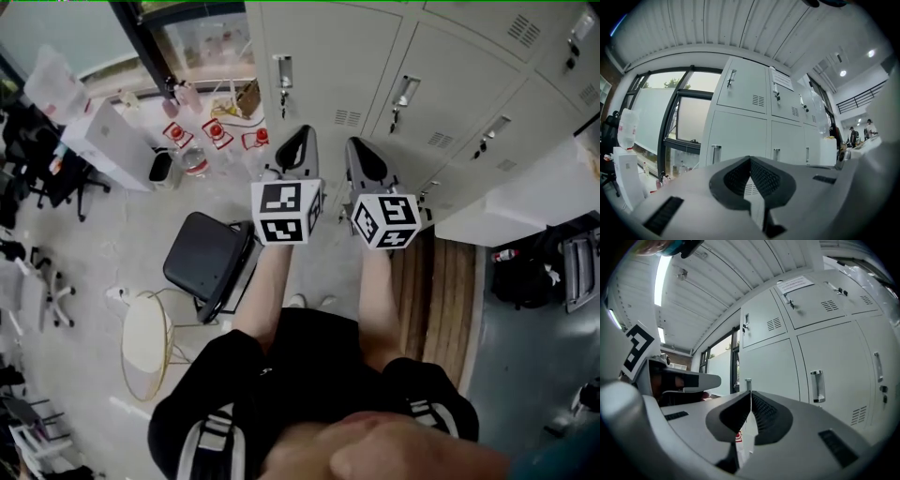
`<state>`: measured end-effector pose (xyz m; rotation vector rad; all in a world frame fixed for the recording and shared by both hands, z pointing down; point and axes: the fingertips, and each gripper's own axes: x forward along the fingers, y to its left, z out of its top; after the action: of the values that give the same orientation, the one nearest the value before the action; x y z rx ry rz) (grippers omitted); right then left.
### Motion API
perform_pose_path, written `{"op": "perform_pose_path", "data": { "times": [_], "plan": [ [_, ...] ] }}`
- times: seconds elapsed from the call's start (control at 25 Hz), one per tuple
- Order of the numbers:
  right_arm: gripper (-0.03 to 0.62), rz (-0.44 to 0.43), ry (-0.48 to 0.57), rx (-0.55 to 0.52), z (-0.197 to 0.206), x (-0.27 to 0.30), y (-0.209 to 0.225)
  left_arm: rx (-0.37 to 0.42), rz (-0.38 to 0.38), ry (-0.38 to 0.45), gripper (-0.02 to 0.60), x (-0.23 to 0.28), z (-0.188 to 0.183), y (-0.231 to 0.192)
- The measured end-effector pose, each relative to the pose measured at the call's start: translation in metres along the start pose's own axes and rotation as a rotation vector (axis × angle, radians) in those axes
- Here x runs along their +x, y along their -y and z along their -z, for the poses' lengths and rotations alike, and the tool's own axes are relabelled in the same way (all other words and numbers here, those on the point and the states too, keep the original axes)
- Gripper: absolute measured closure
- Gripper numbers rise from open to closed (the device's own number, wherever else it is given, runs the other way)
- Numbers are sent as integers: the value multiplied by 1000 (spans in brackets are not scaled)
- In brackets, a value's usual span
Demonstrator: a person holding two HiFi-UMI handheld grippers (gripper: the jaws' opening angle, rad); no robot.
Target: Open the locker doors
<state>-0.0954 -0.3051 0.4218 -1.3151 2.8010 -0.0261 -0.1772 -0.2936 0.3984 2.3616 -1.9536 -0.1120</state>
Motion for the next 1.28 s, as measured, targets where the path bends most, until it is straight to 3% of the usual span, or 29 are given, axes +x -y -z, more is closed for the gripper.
{"op": "perform_pose_path", "data": {
  "times": [0.24,0.52,0.68,0.84,1.28],
  "plan": [
    [572,-87,18,-43,-19,28,2,32,-90,77,578,19,-38,-30],
    [572,-99,9,-73,-26,46,16,53,-71,121,578,43,-87,-53],
    [572,-81,31,-118,-50,58,22,75,-90,126,578,52,-110,-62],
    [572,-123,65,-177,-80,74,13,160,-102,151,578,60,-138,-69],
    [572,-151,112,-238,-117,87,7,213,-78,210,578,80,-208,-81]
  ]
}}
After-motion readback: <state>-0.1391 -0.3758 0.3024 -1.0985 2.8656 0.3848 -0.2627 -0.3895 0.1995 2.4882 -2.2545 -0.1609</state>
